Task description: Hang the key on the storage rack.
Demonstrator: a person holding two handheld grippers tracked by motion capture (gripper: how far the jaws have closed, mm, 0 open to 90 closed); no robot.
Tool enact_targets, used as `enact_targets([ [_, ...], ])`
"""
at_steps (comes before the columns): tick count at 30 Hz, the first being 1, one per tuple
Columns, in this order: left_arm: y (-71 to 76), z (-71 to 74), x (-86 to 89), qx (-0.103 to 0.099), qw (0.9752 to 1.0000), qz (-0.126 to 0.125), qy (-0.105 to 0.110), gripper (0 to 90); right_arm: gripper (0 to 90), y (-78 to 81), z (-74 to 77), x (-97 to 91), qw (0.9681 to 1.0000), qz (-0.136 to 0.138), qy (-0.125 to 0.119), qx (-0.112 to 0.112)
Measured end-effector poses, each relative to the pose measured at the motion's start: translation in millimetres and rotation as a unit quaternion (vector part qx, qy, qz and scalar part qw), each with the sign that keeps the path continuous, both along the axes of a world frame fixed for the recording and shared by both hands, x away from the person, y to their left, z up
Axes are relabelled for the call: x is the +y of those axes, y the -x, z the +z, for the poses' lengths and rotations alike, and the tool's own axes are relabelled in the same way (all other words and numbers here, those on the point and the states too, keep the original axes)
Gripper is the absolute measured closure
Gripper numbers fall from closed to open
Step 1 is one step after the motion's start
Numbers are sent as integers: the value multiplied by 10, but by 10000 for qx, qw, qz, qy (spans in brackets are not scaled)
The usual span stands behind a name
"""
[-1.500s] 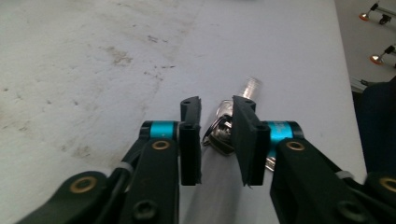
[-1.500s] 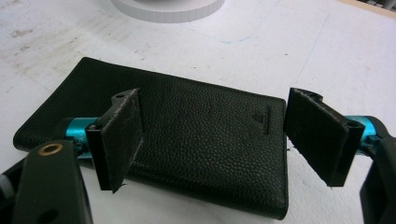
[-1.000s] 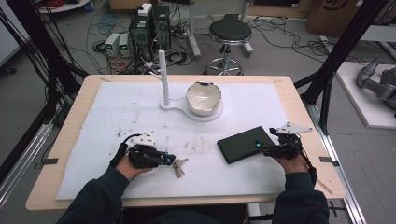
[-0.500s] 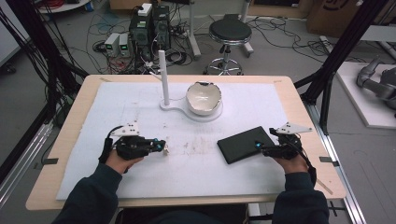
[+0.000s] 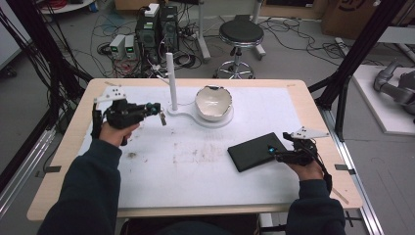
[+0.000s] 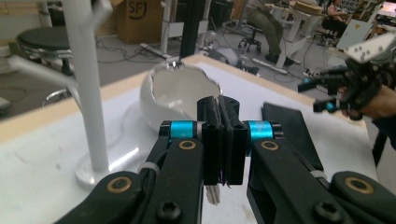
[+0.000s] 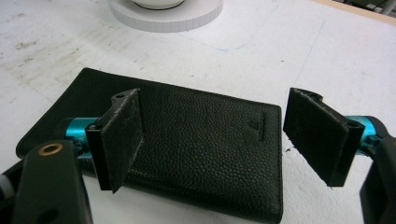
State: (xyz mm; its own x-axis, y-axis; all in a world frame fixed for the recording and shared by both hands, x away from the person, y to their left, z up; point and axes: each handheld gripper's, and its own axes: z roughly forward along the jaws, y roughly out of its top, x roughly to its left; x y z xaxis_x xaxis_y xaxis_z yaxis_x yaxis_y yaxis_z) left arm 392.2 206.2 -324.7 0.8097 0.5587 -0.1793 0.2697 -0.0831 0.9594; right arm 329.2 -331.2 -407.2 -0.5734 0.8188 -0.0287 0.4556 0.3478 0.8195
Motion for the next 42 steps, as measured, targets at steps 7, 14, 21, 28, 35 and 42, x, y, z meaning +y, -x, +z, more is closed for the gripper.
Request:
enact_targets([
  [7, -373, 278, -53, 28, 9998, 82, 157, 878, 207, 2, 5, 5, 10000, 12, -3, -4],
  [14, -651, 386, -110, 110, 9993, 272, 236, 878, 207, -5, -3, 0, 10000, -12, -20, 26],
  [21, -770, 365, -119, 237, 9984, 458, 249, 878, 206, 4, -11, -9, 10000, 6, -26, 30],
  [28, -853, 305, -97, 407, 9970, 582, 296, 878, 206, 1, -17, -12, 10000, 12, -31, 45],
  [35, -895, 271, -79, 515, 9957, 579, 514, 878, 207, 8, -23, -15, 10000, 20, -32, 65],
  [42, -892, 225, -77, 518, 9952, 763, 333, 876, 207, 9, -27, -10, 10000, 24, -9, 63],
])
